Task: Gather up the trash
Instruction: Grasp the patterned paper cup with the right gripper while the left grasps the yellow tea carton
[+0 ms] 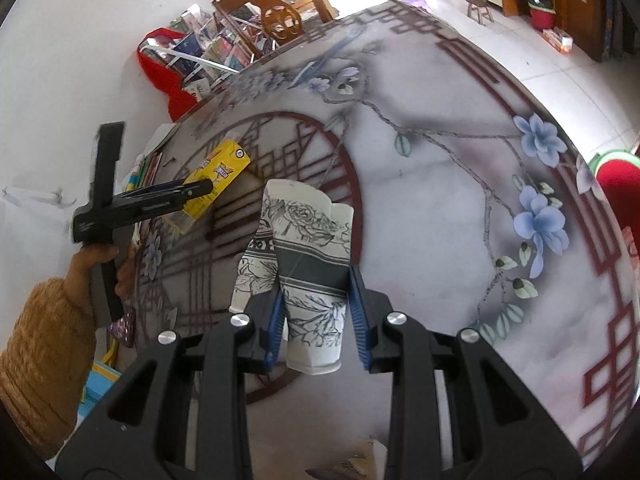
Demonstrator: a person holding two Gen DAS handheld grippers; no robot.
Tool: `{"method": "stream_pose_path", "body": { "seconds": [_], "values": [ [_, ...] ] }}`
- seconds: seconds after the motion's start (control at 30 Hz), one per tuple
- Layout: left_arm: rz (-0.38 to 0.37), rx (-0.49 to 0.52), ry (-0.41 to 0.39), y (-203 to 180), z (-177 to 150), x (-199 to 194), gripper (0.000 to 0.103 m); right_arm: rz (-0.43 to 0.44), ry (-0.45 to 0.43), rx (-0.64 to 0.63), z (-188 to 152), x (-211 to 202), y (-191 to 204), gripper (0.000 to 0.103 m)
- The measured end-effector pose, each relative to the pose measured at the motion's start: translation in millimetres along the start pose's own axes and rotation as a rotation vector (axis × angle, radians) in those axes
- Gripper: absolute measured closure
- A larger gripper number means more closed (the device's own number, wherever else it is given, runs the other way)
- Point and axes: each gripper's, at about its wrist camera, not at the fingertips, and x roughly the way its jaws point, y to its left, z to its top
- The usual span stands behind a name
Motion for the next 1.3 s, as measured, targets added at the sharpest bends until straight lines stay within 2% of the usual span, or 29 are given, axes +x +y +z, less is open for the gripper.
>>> {"method": "stream_pose_path", "body": {
  "seconds": [0.2,0.23,0.27,0.4,0.5,0.53,0.57,0.6,0.7,0.77,0.87,1.0,1.03,1.07,1.13,1.3],
  "values": [
    [-0.038,-0.102,-0.121,-23,-26,-54,0.041,-0.016,-0.027,-0.077,-3,-9,17,0.074],
    [-0.044,-0.11,-0.144,-30,-32,-66,0.06,-0.017,-0.034,-0.086,-4,-11,19,0.074],
    [-0.048,-0.115,-0.149,-33,-32,-69,0.086,-0.018,-0.038,-0.09,-5,-13,19,0.074],
    [-0.064,-0.161,-0.191,-45,-42,-92,0.086,-0.029,-0.068,-0.113,-9,-26,22,0.074],
    [-0.056,-0.139,-0.194,-57,-50,-98,0.083,-0.038,-0.082,-0.115,-12,-33,21,0.074],
    [-0.047,-0.137,-0.188,-60,-53,-96,0.069,-0.039,-0.085,-0.109,-13,-35,19,0.074],
    [-0.042,-0.141,-0.18,-61,-57,-94,0.043,-0.042,-0.087,-0.104,-15,-37,17,0.074],
    [-0.047,-0.149,-0.159,-60,-60,-88,0.034,-0.044,-0.09,-0.1,-16,-39,16,0.074],
    [-0.05,-0.141,-0.099,-63,-67,-70,0.034,-0.054,-0.089,-0.082,-21,-43,10,0.074],
    [-0.015,-0.107,-0.068,-67,-66,-53,0.027,-0.057,-0.081,-0.056,-24,-43,4,0.074],
    [0.028,-0.086,-0.002,-68,-64,-22,0.026,-0.055,-0.076,-0.031,-28,-44,-2,0.074],
    [0.043,-0.099,0.067,-62,-62,6,0.027,-0.061,-0.088,-0.03,-31,-51,-4,0.074],
    [0.04,-0.104,0.076,-60,-63,9,0.03,-0.062,-0.091,-0.029,-31,-52,-5,0.074],
    [0.034,-0.108,0.08,-59,-63,10,0.04,-0.063,-0.095,-0.027,-31,-54,-6,0.074],
    [0.012,-0.127,0.065,-58,-65,5,0.043,-0.065,-0.102,-0.021,-31,-56,-7,0.074],
    [-0.028,-0.154,-0.092,-71,-66,-48,0.043,-0.068,-0.126,-0.025,-29,-63,-6,0.074]
  ]
}}
